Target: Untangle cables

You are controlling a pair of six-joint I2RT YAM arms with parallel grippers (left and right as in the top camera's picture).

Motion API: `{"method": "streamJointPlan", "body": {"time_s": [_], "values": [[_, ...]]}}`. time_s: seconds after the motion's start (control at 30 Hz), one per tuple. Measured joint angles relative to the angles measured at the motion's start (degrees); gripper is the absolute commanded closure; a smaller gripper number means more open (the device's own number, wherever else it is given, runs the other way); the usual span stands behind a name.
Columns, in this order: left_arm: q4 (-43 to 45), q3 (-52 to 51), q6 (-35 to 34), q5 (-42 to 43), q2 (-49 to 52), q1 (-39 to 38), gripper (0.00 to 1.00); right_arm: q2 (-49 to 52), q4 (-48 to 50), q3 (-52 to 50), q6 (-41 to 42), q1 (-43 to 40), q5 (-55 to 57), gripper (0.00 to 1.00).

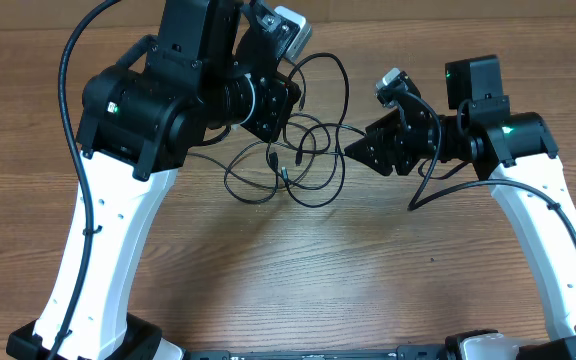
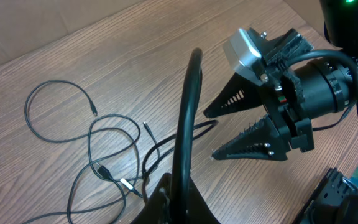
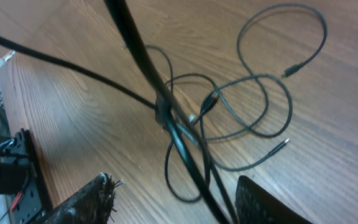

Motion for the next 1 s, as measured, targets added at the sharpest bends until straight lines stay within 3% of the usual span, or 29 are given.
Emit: {"method": "streamJointPlan", "body": {"time_s": [0.17,0.37,0.47,0.6,0.63,0.83,1.0], "values": [[0.0,0.0,0.0,0.0,0.0,0.0,0.96,0.0,1.8,0.0,0.0,0.0,0.0,0.44],[-0.1,0.0,0.0,0.0,0.0,0.0,0.96,0.0,0.7,0.0,-0.2,0.0,0.1,0.69],[0.0,0.0,0.0,0.0,0.0,0.0,0.96,0.0,-1.1,0.0,-0.1,0.0,0.2,0.71],[0.2,0.0,0.0,0.0,0.0,0.0,0.96,0.0,-2.3,0.0,-0.3,0.0,0.2,0.94],[0.3,0.0,0.0,0.0,0.0,0.0,0.96,0.0,-2.3,0.0,-0.5,0.0,0.4,0.96],[-0.8,0.0,-0.1,-3.7,0.0,0.0,0.96,0.0,-2.3,0.0,2.5,0.0,7.3,0.96],[-2.0,0.0,-1.3,-11.0,0.0,0.0,0.96,0.0,-1.8,0.0,14.9,-0.3,23.7,0.96]]}}
